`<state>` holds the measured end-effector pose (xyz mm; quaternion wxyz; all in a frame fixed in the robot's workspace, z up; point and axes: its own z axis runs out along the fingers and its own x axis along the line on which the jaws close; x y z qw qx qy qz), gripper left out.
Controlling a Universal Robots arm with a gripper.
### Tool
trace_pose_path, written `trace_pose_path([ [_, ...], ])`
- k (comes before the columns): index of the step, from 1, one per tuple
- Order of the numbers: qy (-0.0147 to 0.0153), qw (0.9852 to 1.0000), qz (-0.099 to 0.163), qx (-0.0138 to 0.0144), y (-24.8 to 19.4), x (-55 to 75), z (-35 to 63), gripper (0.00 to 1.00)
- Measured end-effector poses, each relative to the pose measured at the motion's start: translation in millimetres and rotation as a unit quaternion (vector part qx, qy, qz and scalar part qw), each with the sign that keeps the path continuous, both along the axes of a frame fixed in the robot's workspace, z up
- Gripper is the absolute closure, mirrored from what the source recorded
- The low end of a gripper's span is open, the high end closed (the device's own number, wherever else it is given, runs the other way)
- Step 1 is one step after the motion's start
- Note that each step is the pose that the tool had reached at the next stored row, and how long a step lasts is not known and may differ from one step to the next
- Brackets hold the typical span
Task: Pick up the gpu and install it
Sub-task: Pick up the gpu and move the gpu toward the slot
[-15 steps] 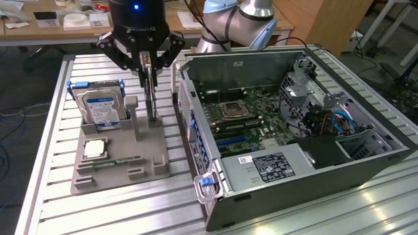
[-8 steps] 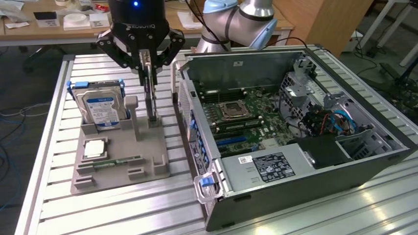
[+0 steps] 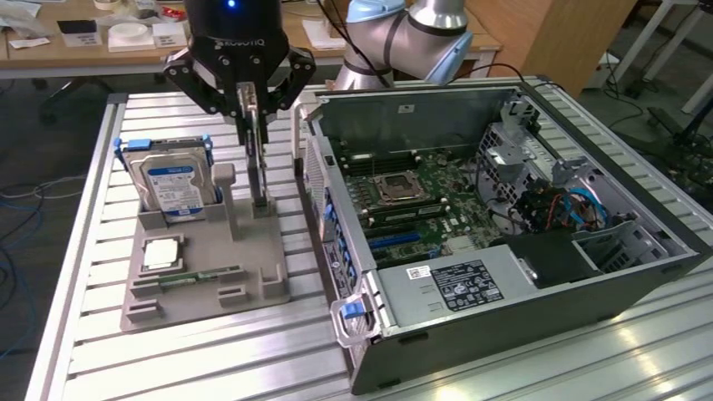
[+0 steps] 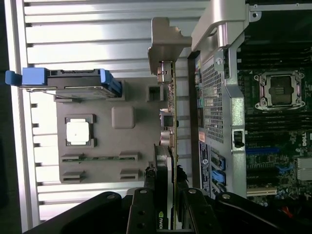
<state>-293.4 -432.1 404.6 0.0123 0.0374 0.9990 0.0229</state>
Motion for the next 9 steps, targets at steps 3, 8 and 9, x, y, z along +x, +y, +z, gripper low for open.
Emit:
trace_pose_path([
  [3, -0.0001, 1.0000, 0.000, 0.0001, 0.0, 0.0, 2.9, 0.73],
  [8, -0.0001, 1.0000, 0.000, 0.0001, 0.0, 0.0, 3.7, 0.73],
  [9, -0.0001, 1.0000, 0.000, 0.0001, 0.0, 0.0, 3.7, 0.73],
])
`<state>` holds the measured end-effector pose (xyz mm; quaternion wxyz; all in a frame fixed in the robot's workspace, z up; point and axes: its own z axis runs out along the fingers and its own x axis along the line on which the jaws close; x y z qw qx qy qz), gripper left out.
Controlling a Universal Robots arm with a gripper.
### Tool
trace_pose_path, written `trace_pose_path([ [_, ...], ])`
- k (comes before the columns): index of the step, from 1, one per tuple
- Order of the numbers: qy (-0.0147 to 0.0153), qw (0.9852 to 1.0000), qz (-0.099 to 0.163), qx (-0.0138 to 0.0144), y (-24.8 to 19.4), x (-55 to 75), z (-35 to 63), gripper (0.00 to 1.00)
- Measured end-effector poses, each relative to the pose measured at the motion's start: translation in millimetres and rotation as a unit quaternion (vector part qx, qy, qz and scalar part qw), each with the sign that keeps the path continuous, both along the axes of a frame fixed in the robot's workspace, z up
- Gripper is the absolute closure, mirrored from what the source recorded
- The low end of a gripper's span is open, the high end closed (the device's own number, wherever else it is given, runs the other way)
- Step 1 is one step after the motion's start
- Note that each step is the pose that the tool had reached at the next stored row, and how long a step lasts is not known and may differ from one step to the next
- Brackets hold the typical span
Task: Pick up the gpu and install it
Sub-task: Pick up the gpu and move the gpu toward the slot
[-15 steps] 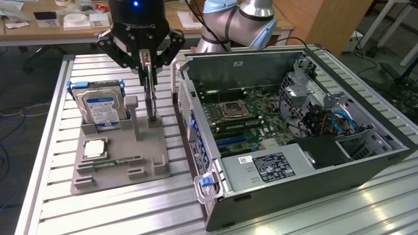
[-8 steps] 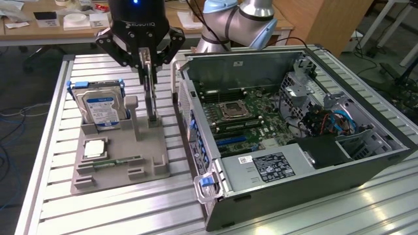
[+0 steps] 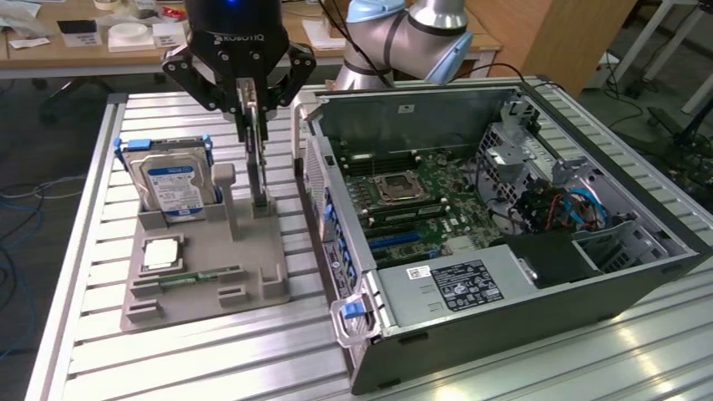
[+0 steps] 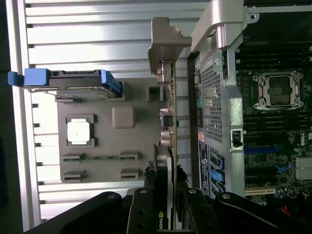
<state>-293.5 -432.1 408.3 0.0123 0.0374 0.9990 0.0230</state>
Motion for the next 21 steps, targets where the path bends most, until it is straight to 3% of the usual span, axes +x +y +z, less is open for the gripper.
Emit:
trace_pose_path([
  [21, 0.0000, 1.0000, 0.000, 0.0000, 0.0, 13.7, 0.0, 0.73],
])
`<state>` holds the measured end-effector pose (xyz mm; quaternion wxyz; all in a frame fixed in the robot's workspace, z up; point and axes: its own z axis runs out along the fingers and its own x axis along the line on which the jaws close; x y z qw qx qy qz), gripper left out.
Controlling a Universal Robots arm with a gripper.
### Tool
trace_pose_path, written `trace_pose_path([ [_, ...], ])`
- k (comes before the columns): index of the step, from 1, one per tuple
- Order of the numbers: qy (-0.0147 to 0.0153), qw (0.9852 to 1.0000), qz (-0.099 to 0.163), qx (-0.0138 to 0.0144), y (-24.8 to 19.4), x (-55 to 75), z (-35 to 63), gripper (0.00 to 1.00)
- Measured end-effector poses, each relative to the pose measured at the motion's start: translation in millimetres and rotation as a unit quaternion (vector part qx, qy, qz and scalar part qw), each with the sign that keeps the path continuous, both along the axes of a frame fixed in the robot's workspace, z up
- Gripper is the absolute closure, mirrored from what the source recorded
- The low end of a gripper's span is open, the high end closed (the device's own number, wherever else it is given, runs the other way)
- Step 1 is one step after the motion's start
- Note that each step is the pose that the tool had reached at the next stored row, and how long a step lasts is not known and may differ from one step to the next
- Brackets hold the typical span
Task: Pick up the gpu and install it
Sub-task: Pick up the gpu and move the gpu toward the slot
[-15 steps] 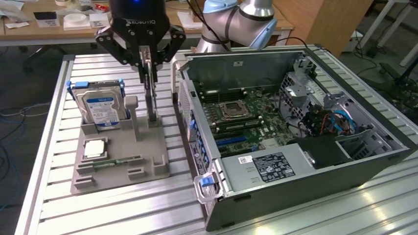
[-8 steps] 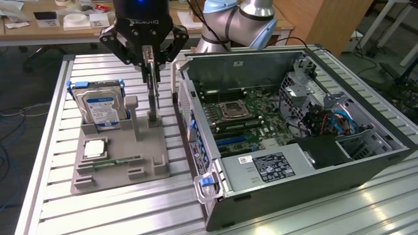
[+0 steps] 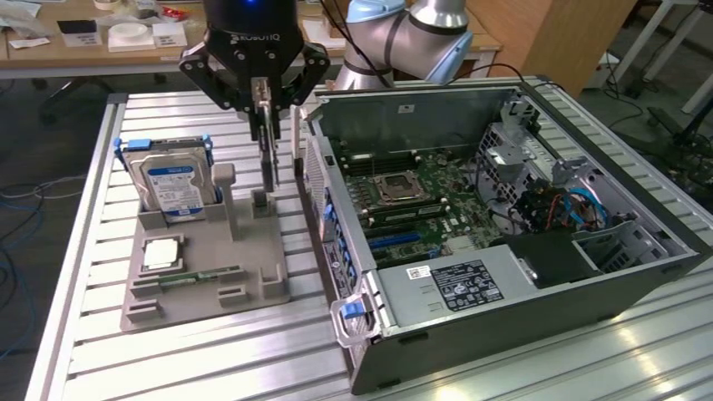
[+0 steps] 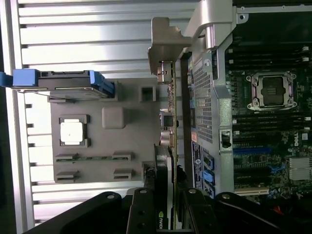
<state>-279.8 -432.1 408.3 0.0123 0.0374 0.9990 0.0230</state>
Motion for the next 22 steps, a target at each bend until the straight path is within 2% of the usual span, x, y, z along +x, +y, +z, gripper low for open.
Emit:
trace_pose_path([
  [22, 0.0000, 1.0000, 0.000, 0.0000, 0.0, 27.9, 0.0, 0.73],
])
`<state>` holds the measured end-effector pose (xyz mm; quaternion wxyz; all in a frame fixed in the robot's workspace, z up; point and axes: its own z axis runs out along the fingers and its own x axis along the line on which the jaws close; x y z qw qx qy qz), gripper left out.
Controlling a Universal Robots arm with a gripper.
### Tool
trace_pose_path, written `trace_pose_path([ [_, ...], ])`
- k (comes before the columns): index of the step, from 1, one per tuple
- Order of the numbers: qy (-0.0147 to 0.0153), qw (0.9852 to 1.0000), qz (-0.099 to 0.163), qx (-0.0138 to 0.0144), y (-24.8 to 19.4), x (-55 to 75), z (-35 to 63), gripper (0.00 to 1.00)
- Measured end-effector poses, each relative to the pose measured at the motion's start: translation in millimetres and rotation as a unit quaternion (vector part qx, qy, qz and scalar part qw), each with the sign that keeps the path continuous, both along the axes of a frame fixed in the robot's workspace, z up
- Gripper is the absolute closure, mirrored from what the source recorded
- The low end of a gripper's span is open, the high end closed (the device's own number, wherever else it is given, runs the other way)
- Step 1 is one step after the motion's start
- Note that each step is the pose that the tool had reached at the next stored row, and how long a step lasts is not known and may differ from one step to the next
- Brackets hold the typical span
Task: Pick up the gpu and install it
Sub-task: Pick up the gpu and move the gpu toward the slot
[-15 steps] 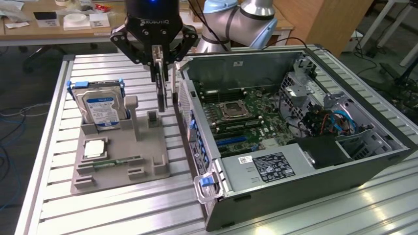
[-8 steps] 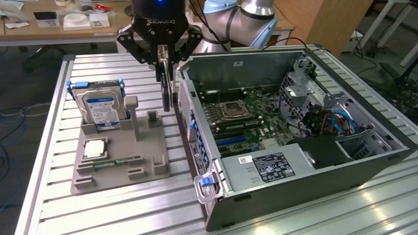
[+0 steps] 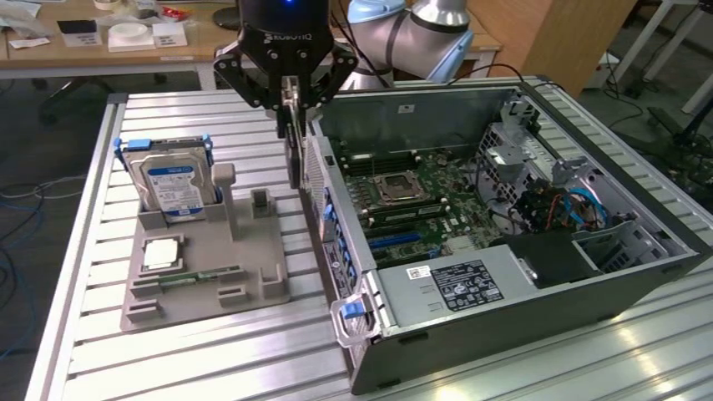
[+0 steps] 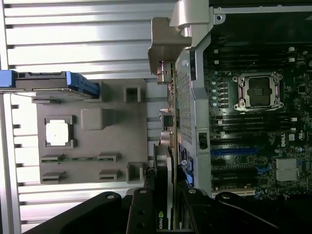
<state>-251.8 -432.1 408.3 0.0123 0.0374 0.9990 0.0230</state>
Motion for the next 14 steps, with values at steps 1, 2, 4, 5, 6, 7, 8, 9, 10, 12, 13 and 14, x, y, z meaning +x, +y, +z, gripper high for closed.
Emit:
trace_pose_path([
  [1, 0.0000, 1.0000, 0.000, 0.0000, 0.0, 1.5, 0.0, 0.73],
  [2, -0.0001, 1.0000, 0.000, 0.0000, 0.0, 3.0, 0.0, 0.73],
  [4, 0.0000, 1.0000, 0.000, 0.0000, 0.0, 6.1, 0.0, 0.73],
  [5, 0.0000, 1.0000, 0.000, 0.0000, 0.0, 7.8, 0.0, 0.73],
  [6, 0.0000, 1.0000, 0.000, 0.0000, 0.0, 9.2, 0.0, 0.73],
  [7, 0.0000, 1.0000, 0.000, 0.0000, 0.0, 10.7, 0.0, 0.73],
  [8, 0.0000, 1.0000, 0.000, 0.0000, 0.0, 12.2, 0.0, 0.73],
  [9, 0.0000, 1.0000, 0.000, 0.0000, 0.0, 13.7, 0.0, 0.73],
  [10, 0.0000, 1.0000, 0.000, 0.0000, 0.0, 15.2, 0.0, 0.73],
  [12, 0.0000, 1.0000, 0.000, 0.0000, 0.0, 18.2, 0.0, 0.73],
  [13, 0.0000, 1.0000, 0.000, 0.0000, 0.0, 19.7, 0.0, 0.73],
  [14, 0.0000, 1.0000, 0.000, 0.0000, 0.0, 21.3, 0.0, 0.73],
])
